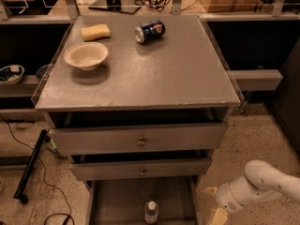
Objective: Pick blue plastic bottle from bottom drawer and place on counter
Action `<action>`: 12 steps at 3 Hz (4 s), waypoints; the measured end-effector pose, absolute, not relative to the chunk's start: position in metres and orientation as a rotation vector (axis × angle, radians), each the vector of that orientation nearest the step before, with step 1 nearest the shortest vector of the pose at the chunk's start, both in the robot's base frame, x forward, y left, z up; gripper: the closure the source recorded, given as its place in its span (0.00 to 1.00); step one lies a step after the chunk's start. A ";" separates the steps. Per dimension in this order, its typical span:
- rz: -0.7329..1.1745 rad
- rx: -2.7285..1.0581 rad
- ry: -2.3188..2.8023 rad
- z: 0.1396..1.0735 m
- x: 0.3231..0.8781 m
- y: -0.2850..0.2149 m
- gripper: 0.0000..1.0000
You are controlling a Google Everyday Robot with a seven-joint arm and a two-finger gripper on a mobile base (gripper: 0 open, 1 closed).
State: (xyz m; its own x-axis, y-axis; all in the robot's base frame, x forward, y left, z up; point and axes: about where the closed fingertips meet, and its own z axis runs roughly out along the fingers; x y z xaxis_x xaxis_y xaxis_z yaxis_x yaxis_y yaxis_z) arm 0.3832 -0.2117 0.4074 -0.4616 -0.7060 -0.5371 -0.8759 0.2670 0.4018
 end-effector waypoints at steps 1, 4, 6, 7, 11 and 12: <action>1.092 -1.407 2.239 0.382 0.393 -0.203 0.00; 1.210 -1.380 2.157 0.358 0.389 -0.177 0.00; 1.296 -1.314 2.078 0.339 0.389 -0.147 0.00; 1.303 -1.312 2.073 0.337 0.390 -0.144 0.00; 1.327 -1.226 1.909 0.312 0.415 -0.098 0.00; 1.313 -1.179 1.874 0.311 0.420 -0.094 0.00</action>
Offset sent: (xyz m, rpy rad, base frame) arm 0.0082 0.0073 -0.0217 0.0814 0.0249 -0.0106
